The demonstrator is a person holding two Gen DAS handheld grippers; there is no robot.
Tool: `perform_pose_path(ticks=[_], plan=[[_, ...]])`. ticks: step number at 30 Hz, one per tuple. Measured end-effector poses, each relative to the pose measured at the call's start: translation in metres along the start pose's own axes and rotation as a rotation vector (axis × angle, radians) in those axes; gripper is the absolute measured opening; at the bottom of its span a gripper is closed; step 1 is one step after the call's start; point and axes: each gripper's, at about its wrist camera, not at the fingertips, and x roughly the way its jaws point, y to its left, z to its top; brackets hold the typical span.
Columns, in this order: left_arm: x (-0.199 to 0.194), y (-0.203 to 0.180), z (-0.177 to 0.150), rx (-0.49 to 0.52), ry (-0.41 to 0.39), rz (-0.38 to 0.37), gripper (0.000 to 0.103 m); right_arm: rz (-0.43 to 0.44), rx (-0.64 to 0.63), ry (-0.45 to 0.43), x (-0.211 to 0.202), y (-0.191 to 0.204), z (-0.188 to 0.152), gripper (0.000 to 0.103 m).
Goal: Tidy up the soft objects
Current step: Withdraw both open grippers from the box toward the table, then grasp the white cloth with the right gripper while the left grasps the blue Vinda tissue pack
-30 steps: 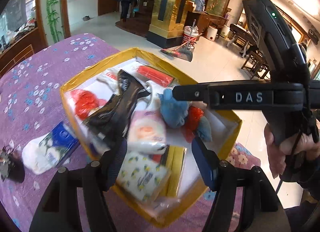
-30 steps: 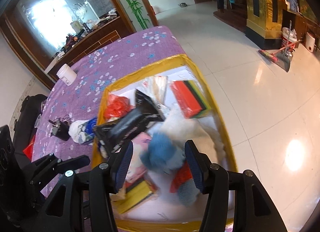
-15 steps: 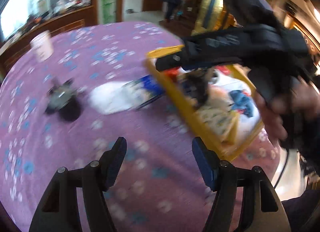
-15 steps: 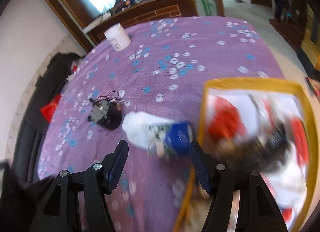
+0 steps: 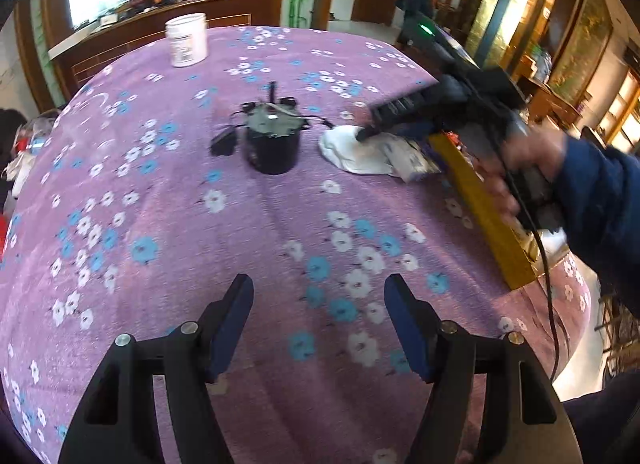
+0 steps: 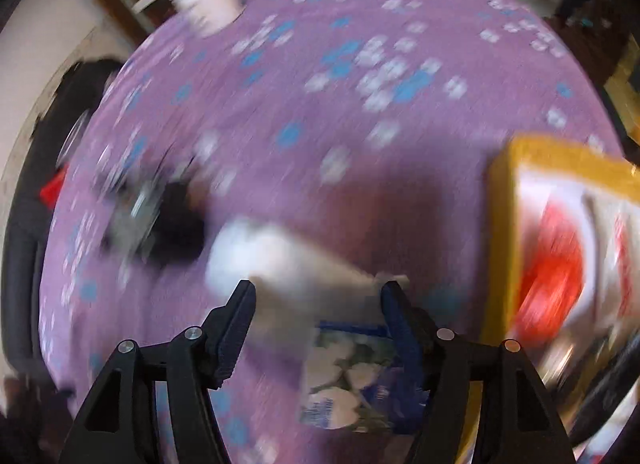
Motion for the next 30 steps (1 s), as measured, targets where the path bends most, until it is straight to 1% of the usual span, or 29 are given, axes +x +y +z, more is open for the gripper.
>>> perform_pose_path(ticks=[2,3,5,6,7,8,9,10,11,12,14,18,19,21,23,24,25,26,27,28,29,30], plan=[[-0.001,0.006,-0.002,-0.011,-0.003,0.0,0.067,0.091,-0.038,0.059,-0.001,0.018,-0.027,0.07],[-0.001,0.009,-0.003,-0.017,-0.002,-0.001,0.067,0.152,-0.074,0.097,-0.005,0.031,-0.048,0.07],[0.0,0.014,-0.005,-0.03,0.006,-0.004,0.067,0.264,-0.098,0.096,-0.019,0.041,-0.074,0.07],[0.001,0.016,-0.007,-0.035,0.012,-0.003,0.067,0.296,-0.106,0.084,-0.028,0.043,-0.083,0.07],[0.002,0.017,-0.008,-0.04,0.015,-0.003,0.067,0.29,-0.124,0.056,-0.039,0.043,-0.087,0.07],[0.003,0.018,-0.009,-0.045,0.018,-0.005,0.067,0.26,-0.146,0.015,-0.048,0.042,-0.086,0.07],[0.004,0.02,-0.009,-0.052,0.024,-0.012,0.067,0.211,-0.176,-0.039,-0.057,0.039,-0.08,0.071],[0.005,0.02,-0.009,-0.055,0.027,-0.014,0.067,0.143,-0.202,-0.08,-0.063,0.035,-0.072,0.071],[0.007,0.02,-0.009,-0.055,0.029,-0.011,0.067,0.075,-0.212,-0.1,-0.064,0.029,-0.061,0.072],[0.008,0.02,-0.008,-0.056,0.03,-0.007,0.067,0.049,-0.205,-0.111,-0.063,0.021,-0.049,0.072],[0.006,0.017,-0.007,-0.061,0.028,-0.008,0.067,0.035,-0.191,-0.114,-0.054,0.013,-0.032,0.077],[-0.003,0.012,-0.011,-0.043,0.016,-0.004,0.067,-0.002,-0.166,-0.114,-0.024,0.005,-0.001,0.079],[-0.005,0.012,-0.012,-0.042,0.016,0.0,0.067,-0.015,-0.151,-0.098,-0.01,0.007,0.007,0.079],[-0.008,0.015,-0.015,-0.049,0.02,0.008,0.067,-0.006,-0.132,-0.099,0.003,0.006,0.018,0.079],[-0.01,0.019,-0.017,-0.056,0.022,0.011,0.067,-0.006,-0.14,-0.103,0.01,0.011,0.024,0.079],[-0.01,0.02,-0.019,-0.06,0.025,0.012,0.067,-0.003,-0.141,-0.096,0.014,0.014,0.025,0.072],[-0.01,0.022,-0.021,-0.063,0.03,0.012,0.067,0.007,-0.14,-0.078,0.02,0.018,0.026,0.059],[-0.009,0.023,-0.022,-0.064,0.032,0.012,0.067,-0.005,-0.141,-0.06,0.025,0.022,0.026,0.04],[-0.008,0.024,-0.022,-0.065,0.034,0.013,0.067,-0.034,-0.154,-0.07,0.024,0.026,0.025,0.03],[-0.007,0.025,-0.021,-0.067,0.036,0.012,0.067,-0.018,-0.159,-0.061,0.023,0.029,0.024,0.022],[-0.007,0.026,-0.02,-0.069,0.034,0.009,0.067,-0.004,-0.159,-0.054,0.022,0.031,0.022,0.016],[-0.006,0.026,-0.019,-0.07,0.032,0.006,0.067,0.001,-0.159,-0.056,0.018,0.031,0.018,0.014]])
